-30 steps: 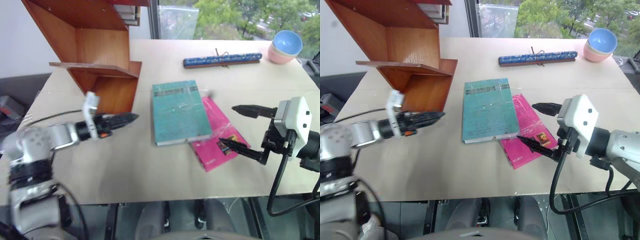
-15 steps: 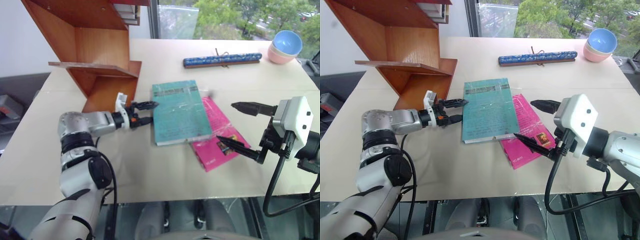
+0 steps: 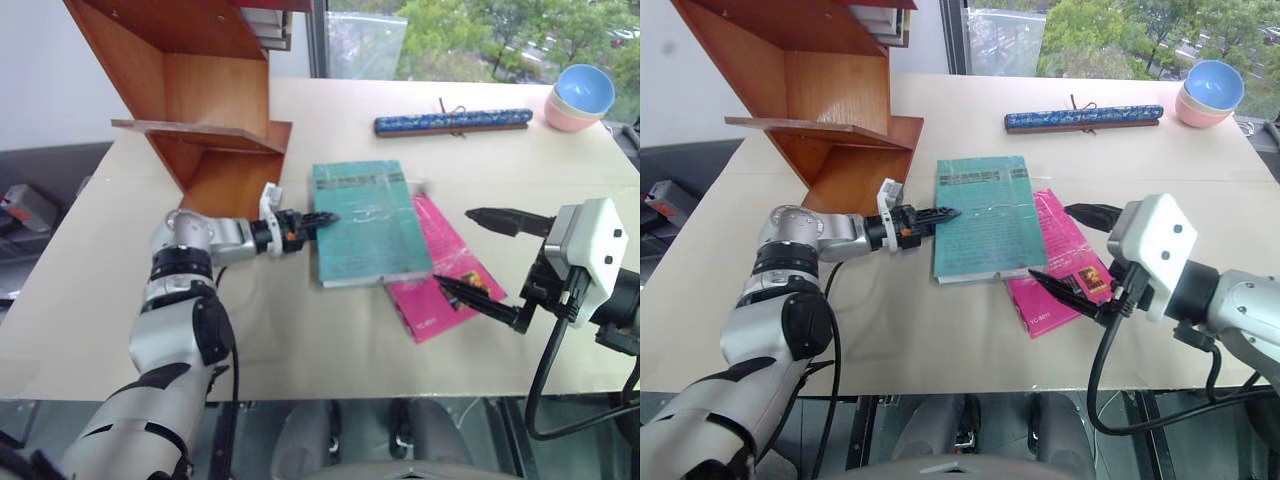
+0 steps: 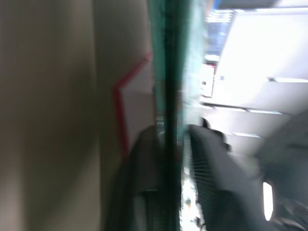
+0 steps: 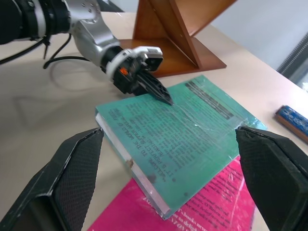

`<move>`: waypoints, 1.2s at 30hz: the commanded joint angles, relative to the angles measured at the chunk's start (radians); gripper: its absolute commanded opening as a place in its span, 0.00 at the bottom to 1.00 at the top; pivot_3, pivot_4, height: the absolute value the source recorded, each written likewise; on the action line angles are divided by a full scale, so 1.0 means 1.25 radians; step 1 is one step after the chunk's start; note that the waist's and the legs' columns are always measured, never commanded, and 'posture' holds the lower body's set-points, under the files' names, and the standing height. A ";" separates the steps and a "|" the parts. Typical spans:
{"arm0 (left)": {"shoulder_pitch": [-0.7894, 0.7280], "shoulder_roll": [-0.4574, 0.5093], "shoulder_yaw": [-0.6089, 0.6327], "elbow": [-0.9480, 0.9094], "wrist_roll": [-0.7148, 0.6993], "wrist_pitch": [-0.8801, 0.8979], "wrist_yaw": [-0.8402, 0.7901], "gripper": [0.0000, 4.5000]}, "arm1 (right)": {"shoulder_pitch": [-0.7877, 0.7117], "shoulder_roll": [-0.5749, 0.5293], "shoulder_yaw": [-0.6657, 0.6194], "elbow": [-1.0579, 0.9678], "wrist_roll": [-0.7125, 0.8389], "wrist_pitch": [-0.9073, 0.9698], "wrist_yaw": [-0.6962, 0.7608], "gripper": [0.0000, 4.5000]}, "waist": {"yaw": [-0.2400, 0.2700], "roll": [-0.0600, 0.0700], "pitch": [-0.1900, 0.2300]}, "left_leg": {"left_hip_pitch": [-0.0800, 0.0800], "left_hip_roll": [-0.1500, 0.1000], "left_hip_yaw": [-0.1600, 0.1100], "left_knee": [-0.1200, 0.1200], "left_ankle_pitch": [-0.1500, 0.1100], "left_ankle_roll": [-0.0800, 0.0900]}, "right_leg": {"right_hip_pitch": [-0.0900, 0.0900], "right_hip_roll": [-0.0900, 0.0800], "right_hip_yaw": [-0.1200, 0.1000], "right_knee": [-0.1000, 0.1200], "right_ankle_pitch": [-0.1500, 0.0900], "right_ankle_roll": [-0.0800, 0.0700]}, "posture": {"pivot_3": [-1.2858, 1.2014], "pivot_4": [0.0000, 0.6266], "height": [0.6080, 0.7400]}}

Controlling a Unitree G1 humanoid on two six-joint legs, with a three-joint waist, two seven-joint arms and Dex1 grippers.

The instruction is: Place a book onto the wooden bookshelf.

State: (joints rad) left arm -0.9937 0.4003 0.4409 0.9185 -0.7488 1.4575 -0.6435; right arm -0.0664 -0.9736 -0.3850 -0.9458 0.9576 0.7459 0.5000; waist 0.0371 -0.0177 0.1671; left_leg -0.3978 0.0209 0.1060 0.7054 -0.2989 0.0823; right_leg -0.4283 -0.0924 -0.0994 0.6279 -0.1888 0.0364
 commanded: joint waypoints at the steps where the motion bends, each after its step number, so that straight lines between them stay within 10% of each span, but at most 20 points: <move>1: -0.004 0.013 0.007 -0.037 -0.024 0.070 -0.026 0.00 | 0.000 -0.008 -0.028 -0.015 0.006 -0.010 -0.007 1.00 | -0.004 0.000 0.000 | 0.000 0.000 0.000 0.000 0.000 0.000 | 0.000 0.000 0.000 0.000 0.000 0.000 | 0.52 0.24 0.98; 9: 0.051 0.076 -0.044 -0.435 -0.174 0.119 -0.090 0.00 | 0.013 0.014 -0.034 0.005 -0.010 -0.025 -0.018 1.00 | -0.020 -0.002 0.002 | -0.001 0.001 0.000 -0.001 0.000 0.000 | -0.002 0.000 0.001 0.000 0.000 0.000 | 0.52 0.24 0.98; 19: 0.024 0.222 -0.282 -0.955 0.065 -0.541 -0.355 0.00 | 0.001 0.039 -0.009 0.093 -0.109 -0.093 0.040 1.00 | -0.018 -0.001 0.002 | 0.000 0.000 0.001 -0.001 0.000 0.000 | -0.001 0.000 0.001 -0.001 0.000 -0.001 | 0.52 0.24 0.98; 27: -0.127 0.340 -0.350 -0.844 0.331 -0.960 -0.442 0.00 | -0.011 0.057 0.015 0.165 -0.181 -0.162 0.100 1.00 | -0.019 0.000 0.002 | 0.000 0.001 0.002 -0.001 0.000 0.000 | -0.001 0.002 0.002 -0.001 0.000 0.000 | 0.52 0.24 0.98; 36: -0.169 0.687 -0.443 -0.566 0.648 -1.197 -0.565 0.00 | -0.092 0.085 0.078 0.255 -0.233 -0.229 0.164 1.00 | -0.026 0.002 0.004 | 0.000 0.001 0.005 -0.002 0.000 0.000 | -0.004 0.004 0.005 -0.001 -0.002 0.003 | 0.52 0.24 0.98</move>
State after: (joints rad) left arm -1.1725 1.2130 -0.1055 0.1784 -0.0160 0.0407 -1.3485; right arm -0.1510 -0.8748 -0.2878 -0.6300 0.6804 0.4975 0.6859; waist 0.0041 -0.0151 0.1726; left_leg -0.3985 0.0228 0.1118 0.7033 -0.2990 0.0825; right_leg -0.4331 -0.0871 -0.0936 0.6261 -0.1915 0.0402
